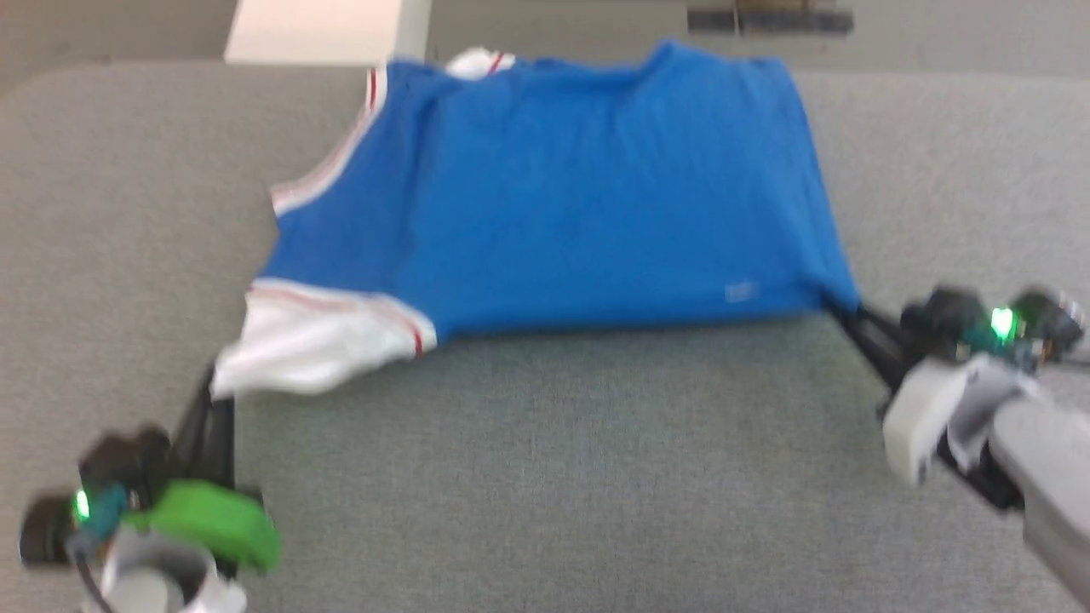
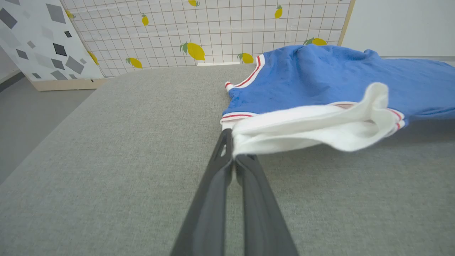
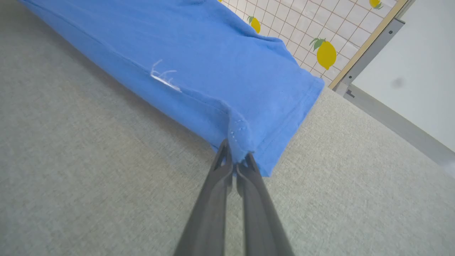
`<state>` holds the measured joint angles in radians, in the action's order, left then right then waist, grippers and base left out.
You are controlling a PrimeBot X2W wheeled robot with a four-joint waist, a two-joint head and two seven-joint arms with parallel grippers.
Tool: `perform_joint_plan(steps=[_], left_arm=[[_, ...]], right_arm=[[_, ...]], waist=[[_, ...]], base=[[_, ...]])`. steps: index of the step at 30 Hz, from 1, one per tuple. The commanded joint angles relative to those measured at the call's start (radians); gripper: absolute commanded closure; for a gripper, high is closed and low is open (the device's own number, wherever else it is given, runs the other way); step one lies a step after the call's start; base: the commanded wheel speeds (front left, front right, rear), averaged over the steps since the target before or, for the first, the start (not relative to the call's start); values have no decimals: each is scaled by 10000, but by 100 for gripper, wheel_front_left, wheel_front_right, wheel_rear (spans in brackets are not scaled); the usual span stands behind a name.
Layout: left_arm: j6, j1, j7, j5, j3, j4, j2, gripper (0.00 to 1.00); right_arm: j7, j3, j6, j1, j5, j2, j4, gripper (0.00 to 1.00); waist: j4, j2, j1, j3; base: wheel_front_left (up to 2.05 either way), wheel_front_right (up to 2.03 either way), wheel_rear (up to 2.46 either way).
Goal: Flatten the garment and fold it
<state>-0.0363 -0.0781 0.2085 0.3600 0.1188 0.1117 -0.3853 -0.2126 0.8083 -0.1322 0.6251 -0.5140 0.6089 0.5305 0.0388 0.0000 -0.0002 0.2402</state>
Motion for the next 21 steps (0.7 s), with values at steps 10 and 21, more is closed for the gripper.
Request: perform_joint_plan(steps=[10,21], left_arm=[[-33,3089,-818,799,273,-327,198,100],[385,4937,-1971,1431,797,-216,39,100]], right_arm=[[505,-621,15,-3496,-425,560,-1355,100],[1421,-2291,15,-6831,-8,545,-2724,100]], waist=[[193,0,2,-2164],[252,0,2,-2556]], base=[[0,0,0],[0,0,0]])
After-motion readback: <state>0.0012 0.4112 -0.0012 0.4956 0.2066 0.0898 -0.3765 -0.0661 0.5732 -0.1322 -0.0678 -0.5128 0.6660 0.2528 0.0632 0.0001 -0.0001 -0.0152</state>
